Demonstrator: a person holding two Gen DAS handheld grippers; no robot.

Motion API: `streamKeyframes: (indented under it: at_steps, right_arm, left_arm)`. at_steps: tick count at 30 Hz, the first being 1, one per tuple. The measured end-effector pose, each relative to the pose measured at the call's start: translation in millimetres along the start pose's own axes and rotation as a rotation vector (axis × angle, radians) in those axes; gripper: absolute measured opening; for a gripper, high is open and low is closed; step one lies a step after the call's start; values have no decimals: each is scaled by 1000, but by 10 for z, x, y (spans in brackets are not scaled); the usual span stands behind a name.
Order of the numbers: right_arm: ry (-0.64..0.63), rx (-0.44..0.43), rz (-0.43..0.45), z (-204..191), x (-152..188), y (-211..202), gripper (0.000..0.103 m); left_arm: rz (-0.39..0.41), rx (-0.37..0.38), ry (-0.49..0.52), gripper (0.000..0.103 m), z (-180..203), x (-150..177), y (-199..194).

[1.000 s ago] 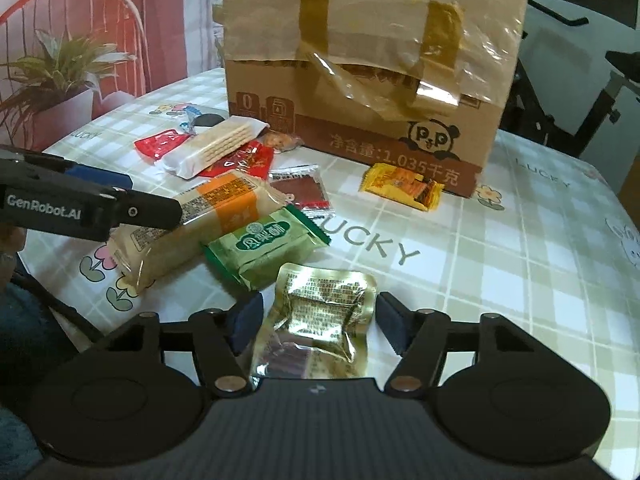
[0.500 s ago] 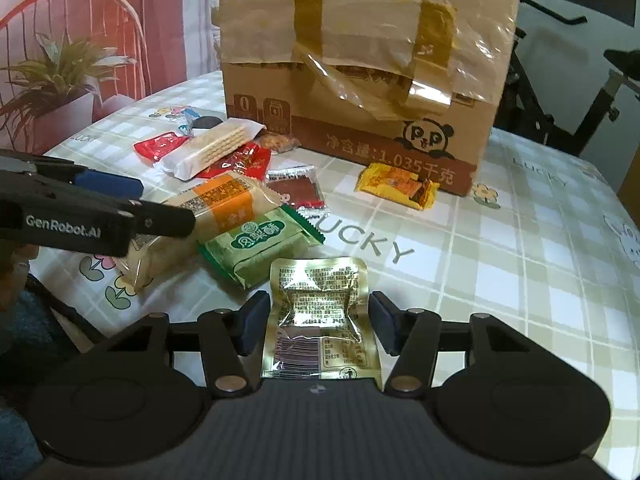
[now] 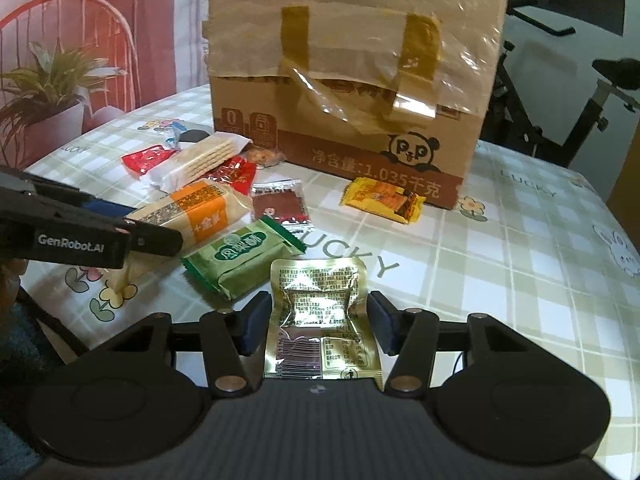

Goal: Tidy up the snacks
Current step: 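Grasp the gold foil packet with the right tool while the left tool grasps the orange-label cake bar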

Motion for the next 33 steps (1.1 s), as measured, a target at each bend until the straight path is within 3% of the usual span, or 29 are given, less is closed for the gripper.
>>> streamKeyframes:
  at_steps: [5, 11, 15, 23, 28, 33]
  right_arm:
    - [-4, 1, 24, -1, -28, -28, 55]
    - [29, 5, 41, 69, -42, -46, 55]
    - [59, -13, 62, 93, -54, -29, 55]
    - [50, -13, 57, 67, -46, -5, 55]
    - [53, -9, 58, 78, -45, -4, 55]
    - [47, -12, 55, 69, -33, -5, 55]
  left_arm:
    - [18, -13, -27, 40, -62, -32, -49]
    - [40, 36, -83, 40, -91, -64, -113]
    - [58, 29, -73, 40, -91, -92, -134]
    - [25, 17, -75, 40, -145, -36, -78]
    - [11, 4, -83, 49, -165, -54, -21]
    - [-11, -20, -41, 47, -129, -67, 110]
Point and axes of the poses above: each gripper's, at about its wrist camera, not at the fingertips, and y roughly the way its jaws point, z to its right, x to its underside, the point moved 9 cm from there along y, roughly the way its jaws point, and after that the axes turned 5 degrees about x, right-handed, at the moved point
